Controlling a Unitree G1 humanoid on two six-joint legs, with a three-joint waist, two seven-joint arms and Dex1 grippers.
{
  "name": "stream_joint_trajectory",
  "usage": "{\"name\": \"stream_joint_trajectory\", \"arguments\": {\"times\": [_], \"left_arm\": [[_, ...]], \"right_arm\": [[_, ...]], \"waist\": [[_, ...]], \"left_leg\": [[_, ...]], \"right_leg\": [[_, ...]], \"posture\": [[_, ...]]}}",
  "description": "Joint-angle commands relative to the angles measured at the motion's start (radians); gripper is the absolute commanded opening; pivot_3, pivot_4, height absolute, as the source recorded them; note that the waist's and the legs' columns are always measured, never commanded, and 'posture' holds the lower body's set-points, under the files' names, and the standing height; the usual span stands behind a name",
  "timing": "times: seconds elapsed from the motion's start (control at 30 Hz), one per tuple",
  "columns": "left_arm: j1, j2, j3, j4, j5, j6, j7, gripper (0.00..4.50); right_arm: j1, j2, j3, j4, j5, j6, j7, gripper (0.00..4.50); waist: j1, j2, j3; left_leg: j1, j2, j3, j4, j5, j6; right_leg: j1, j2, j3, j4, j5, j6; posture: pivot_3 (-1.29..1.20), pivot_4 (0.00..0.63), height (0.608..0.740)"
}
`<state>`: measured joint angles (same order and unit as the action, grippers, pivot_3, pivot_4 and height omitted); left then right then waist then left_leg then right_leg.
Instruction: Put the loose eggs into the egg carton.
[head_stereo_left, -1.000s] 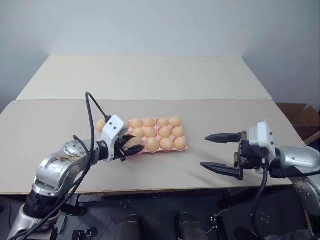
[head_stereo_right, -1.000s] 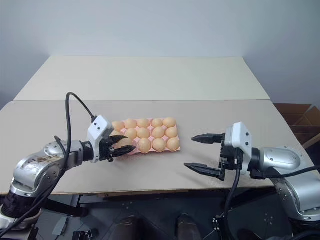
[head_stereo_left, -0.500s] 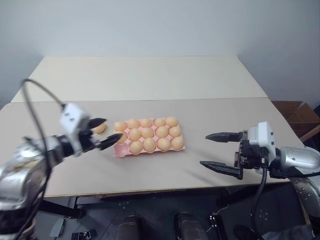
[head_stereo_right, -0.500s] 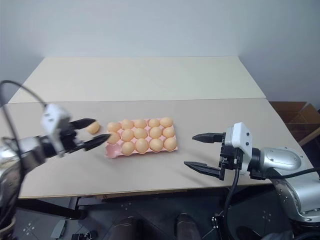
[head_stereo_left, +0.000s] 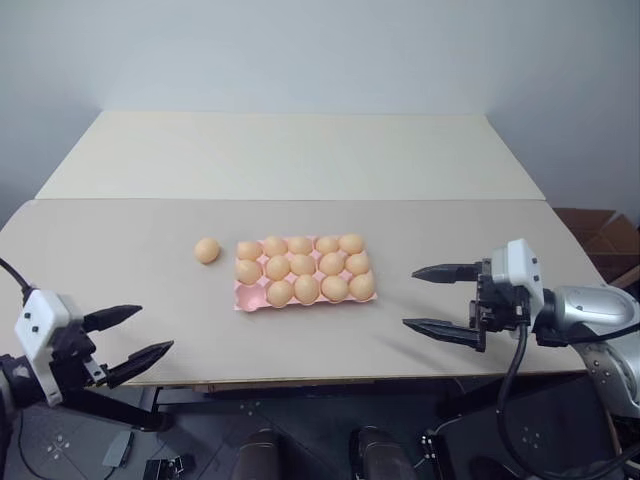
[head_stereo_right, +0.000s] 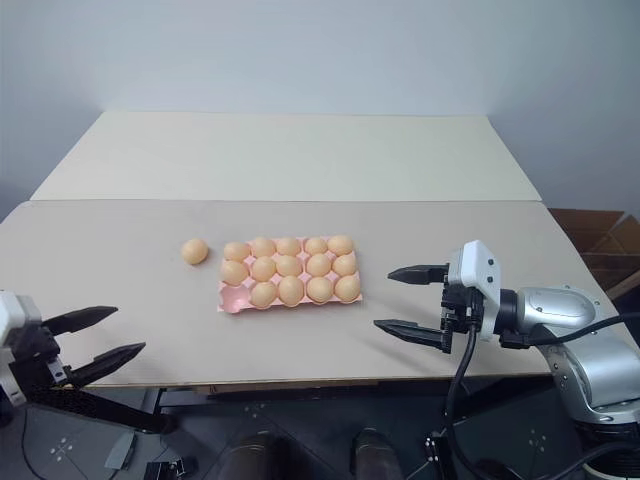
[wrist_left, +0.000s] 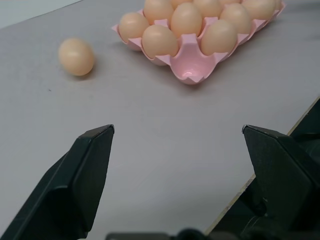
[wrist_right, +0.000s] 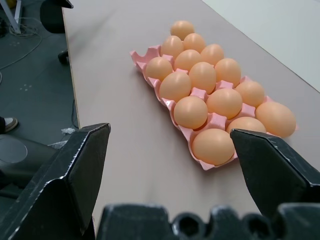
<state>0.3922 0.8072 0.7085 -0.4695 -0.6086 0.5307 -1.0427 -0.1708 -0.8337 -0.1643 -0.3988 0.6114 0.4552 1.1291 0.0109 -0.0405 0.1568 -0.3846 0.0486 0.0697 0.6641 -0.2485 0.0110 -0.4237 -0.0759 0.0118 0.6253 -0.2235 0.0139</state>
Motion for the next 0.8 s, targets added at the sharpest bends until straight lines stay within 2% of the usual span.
{"name": "stream_joint_trajectory", "arguments": {"times": [0.03, 0.2, 0.3, 0.5, 0.63, 0.8], "left_arm": [[-0.018, -0.008, 0.014, -0.044, -0.035, 0.006, 0.038, 4.47], [-0.128, 0.035, -0.050, -0.034, -0.011, 0.127, 0.201, 4.47], [-0.296, 0.067, -0.164, 0.028, 0.024, 0.235, 0.334, 4.47], [-0.665, 0.019, -0.396, 0.255, 0.129, 0.316, 0.498, 4.47], [-0.854, -0.019, -0.528, 0.460, 0.216, 0.286, 0.517, 4.47], [-1.016, -0.085, -0.626, 0.711, 0.291, 0.231, 0.492, 4.47]], "right_arm": [[-0.019, -0.006, -0.008, -0.006, 0.004, -0.023, 0.007, 4.50], [-0.038, -0.001, -0.007, -0.007, 0.002, -0.020, -0.008, 4.50], [-0.043, 0.005, -0.003, -0.004, -0.006, -0.030, -0.018, 4.50], [-0.049, 0.014, 0.009, -0.018, -0.012, -0.032, -0.043, 4.50], [-0.049, 0.019, 0.011, -0.024, -0.017, -0.036, -0.058, 4.50], [-0.045, 0.017, 0.002, -0.047, -0.009, -0.031, -0.075, 4.50]], "waist": [[-0.001, 0.000, 0.000], [0.001, 0.000, 0.000], [0.004, 0.000, 0.000], [-0.001, 0.000, 0.000], [-0.002, 0.000, 0.000], [-0.003, -0.001, 0.000]], "left_leg": [[0.000, 0.000, 0.000, 0.000, 0.000, 0.000], [0.001, 0.000, 0.000, 0.000, 0.000, 0.000], [0.001, 0.000, -0.001, 0.000, 0.000, 0.000], [0.000, -0.001, -0.001, 0.000, 0.000, 0.000], [-0.001, -0.002, -0.001, 0.000, 0.000, 0.000], [-0.002, -0.002, -0.002, 0.000, 0.000, 0.000]], "right_leg": [[0.000, 0.000, 0.000, 0.000, 0.000, 0.000], [0.001, 0.001, 0.000, 0.001, 0.000, 0.001], [0.001, 0.001, 0.000, 0.002, 0.003, 0.005], [0.001, 0.002, 0.000, 0.001, 0.005, 0.007], [0.000, 0.002, 0.000, 0.000, 0.005, 0.007], [0.000, 0.002, 0.000, 0.000, 0.005, 0.007]], "posture": [[0.00, 0.150, 0.740], [0.00, 0.150, 0.740], [0.00, 0.150, 0.740], [0.00, 0.150, 0.740], [0.00, 0.150, 0.740], [0.00, 0.150, 0.740]]}}
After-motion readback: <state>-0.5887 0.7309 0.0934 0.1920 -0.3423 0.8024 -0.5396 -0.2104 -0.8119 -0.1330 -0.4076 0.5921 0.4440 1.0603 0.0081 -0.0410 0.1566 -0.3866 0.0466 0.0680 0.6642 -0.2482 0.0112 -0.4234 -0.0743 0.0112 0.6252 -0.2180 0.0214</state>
